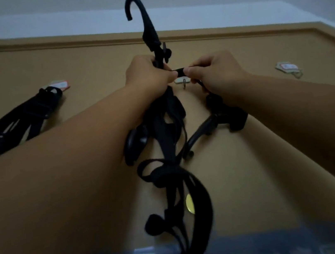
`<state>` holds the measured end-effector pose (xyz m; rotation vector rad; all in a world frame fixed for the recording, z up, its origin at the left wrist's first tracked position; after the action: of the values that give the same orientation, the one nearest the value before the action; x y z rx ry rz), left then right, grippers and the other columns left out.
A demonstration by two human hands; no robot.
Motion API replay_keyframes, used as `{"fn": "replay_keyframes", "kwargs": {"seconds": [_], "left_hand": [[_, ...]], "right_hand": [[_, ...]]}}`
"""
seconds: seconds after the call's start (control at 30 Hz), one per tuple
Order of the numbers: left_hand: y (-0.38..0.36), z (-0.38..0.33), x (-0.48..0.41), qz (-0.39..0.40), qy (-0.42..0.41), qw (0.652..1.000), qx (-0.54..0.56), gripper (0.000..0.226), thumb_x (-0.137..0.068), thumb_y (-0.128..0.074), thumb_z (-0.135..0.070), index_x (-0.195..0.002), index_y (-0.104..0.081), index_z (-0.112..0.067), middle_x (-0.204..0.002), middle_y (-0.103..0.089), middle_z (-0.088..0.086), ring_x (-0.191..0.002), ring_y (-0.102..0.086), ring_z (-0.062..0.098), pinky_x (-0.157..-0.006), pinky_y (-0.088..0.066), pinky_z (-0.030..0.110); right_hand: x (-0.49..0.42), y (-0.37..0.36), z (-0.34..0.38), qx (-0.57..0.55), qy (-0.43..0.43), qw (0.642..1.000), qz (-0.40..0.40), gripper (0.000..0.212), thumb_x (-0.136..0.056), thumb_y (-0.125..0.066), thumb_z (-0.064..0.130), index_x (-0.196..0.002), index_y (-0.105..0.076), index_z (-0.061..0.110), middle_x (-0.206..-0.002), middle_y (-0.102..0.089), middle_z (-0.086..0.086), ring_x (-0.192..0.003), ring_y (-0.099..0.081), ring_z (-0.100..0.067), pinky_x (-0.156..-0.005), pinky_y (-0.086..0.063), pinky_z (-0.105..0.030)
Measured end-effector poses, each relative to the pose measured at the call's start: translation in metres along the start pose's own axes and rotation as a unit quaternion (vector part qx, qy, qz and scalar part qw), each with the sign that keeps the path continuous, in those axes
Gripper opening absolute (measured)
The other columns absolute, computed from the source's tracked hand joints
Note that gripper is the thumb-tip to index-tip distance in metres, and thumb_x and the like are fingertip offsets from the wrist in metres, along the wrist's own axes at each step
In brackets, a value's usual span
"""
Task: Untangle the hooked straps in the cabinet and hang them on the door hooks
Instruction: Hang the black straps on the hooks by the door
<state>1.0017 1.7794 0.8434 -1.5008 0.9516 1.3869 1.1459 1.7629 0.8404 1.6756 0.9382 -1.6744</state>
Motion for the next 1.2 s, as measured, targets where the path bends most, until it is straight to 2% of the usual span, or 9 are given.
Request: {"fn": "replay_keyframes", "kwargs": {"seconds": [0.07, 0.27, 0.43, 0.5, 0.63, 0.8, 0.9, 1.03, 1.2], "left_hand": [[-0.003, -0.003, -0.013, -0.013, 0.000, 1.000, -0.013, 0.005, -0.078, -0.070, -0.015, -0.076, -0.066, -0.013, -0.089, -0.067, 0.012, -0.090, -0.065, 0.028, -0.086, -0.054, 0.044], [-0.021, 0.004, -0.030, 0.015, 0.048, 0.997, -0.066, 0.036, -0.074, -0.074, -0.012, -0.107, -0.064, 0.000, -0.105, -0.066, 0.015, -0.096, -0.063, 0.031, -0.088, -0.053, 0.041], [-0.029, 0.003, -0.022, 0.067, 0.083, 0.989, -0.102, 0.023, -0.081, -0.067, -0.008, -0.102, -0.058, -0.005, -0.080, -0.060, 0.009, -0.062, -0.058, 0.018, -0.048, -0.048, 0.026], [-0.029, 0.004, -0.019, 0.066, 0.075, 0.990, -0.099, 0.027, -0.078, -0.068, -0.007, -0.105, -0.062, -0.002, -0.092, -0.064, 0.012, -0.072, -0.062, 0.023, -0.059, -0.053, 0.029], [-0.024, 0.003, -0.013, 0.046, 0.072, 0.991, -0.108, 0.033, -0.078, -0.069, -0.011, -0.109, -0.063, -0.002, -0.106, -0.064, 0.014, -0.096, -0.063, 0.029, -0.088, -0.053, 0.039], [-0.021, 0.012, 0.011, 0.045, 0.118, 0.990, -0.066, 0.030, -0.075, -0.070, -0.011, -0.102, -0.066, 0.000, -0.101, -0.068, 0.017, -0.092, -0.066, 0.031, -0.088, -0.054, 0.044], [-0.021, 0.012, 0.036, 0.049, 0.142, 0.989, -0.006, 0.022, -0.080, -0.067, -0.010, -0.101, -0.068, -0.003, -0.098, -0.068, 0.014, -0.090, -0.066, 0.028, -0.084, -0.055, 0.039], [-0.016, 0.009, 0.084, 0.025, 0.178, 0.980, 0.081, 0.010, -0.085, -0.060, -0.005, -0.082, -0.064, -0.014, -0.091, -0.067, 0.010, -0.090, -0.065, 0.023, -0.086, -0.053, 0.034], [-0.007, 0.009, 0.156, -0.005, 0.243, 0.956, 0.164, 0.017, -0.088, -0.059, -0.015, -0.104, -0.063, -0.013, -0.087, -0.065, 0.006, -0.077, -0.063, 0.018, -0.067, -0.053, 0.028]], "right_hand": [[-0.013, 0.002, -0.009, -0.017, -0.016, 0.999, -0.027, 0.014, -0.087, -0.062, 0.018, -0.075, -0.064, 0.011, -0.064, -0.054, -0.003, -0.052, -0.043, -0.010, -0.048, -0.034, -0.020], [-0.030, -0.003, -0.026, 0.025, -0.090, 0.996, 0.003, 0.012, -0.084, -0.064, 0.011, -0.079, -0.062, 0.001, -0.076, -0.058, -0.013, -0.065, -0.054, -0.019, -0.057, -0.046, -0.026], [-0.012, -0.018, -0.027, 0.061, -0.169, 0.973, 0.147, 0.027, -0.094, -0.043, 0.010, -0.067, -0.043, 0.007, -0.061, -0.043, -0.005, -0.042, -0.040, -0.010, -0.032, -0.034, -0.014], [-0.001, -0.017, -0.032, 0.083, -0.187, 0.967, 0.152, 0.028, -0.095, -0.042, 0.015, -0.070, -0.046, 0.005, -0.059, -0.046, -0.008, -0.039, -0.041, -0.014, -0.030, -0.031, -0.008], [0.002, -0.006, -0.015, 0.142, -0.073, 0.985, 0.058, 0.020, -0.090, -0.050, 0.016, -0.073, -0.052, 0.006, -0.070, -0.053, -0.013, -0.062, -0.049, -0.028, -0.048, -0.039, -0.025], [0.044, -0.012, 0.004, 0.269, -0.030, 0.961, 0.049, 0.029, -0.093, -0.040, 0.025, -0.112, -0.053, 0.006, -0.111, -0.057, -0.013, -0.101, -0.053, -0.032, -0.072, -0.031, -0.028], [0.076, -0.013, 0.008, 0.300, -0.023, 0.950, 0.078, 0.032, -0.094, -0.038, 0.025, -0.115, -0.053, 0.007, -0.124, -0.056, -0.016, -0.110, -0.053, -0.034, -0.073, -0.032, -0.029], [0.107, 0.004, 0.010, 0.272, -0.034, 0.957, 0.098, 0.033, -0.096, -0.032, 0.027, -0.107, -0.055, 0.005, -0.120, -0.055, -0.020, -0.107, -0.053, -0.035, -0.073, -0.031, -0.030], [0.165, 0.024, 0.005, 0.183, -0.065, 0.975, 0.110, 0.029, -0.096, -0.032, 0.036, -0.086, -0.044, 0.012, -0.087, -0.048, -0.007, -0.078, -0.045, -0.026, -0.066, -0.029, -0.031]]}}
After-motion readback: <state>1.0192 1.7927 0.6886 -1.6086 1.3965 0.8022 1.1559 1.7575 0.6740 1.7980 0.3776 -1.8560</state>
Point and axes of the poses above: each hand's wrist, its own x-axis away from the middle knuckle, its own y-axis out of the back of the hand, z = x × y, the point moved 10 cm from there along -x, towards the middle knuckle
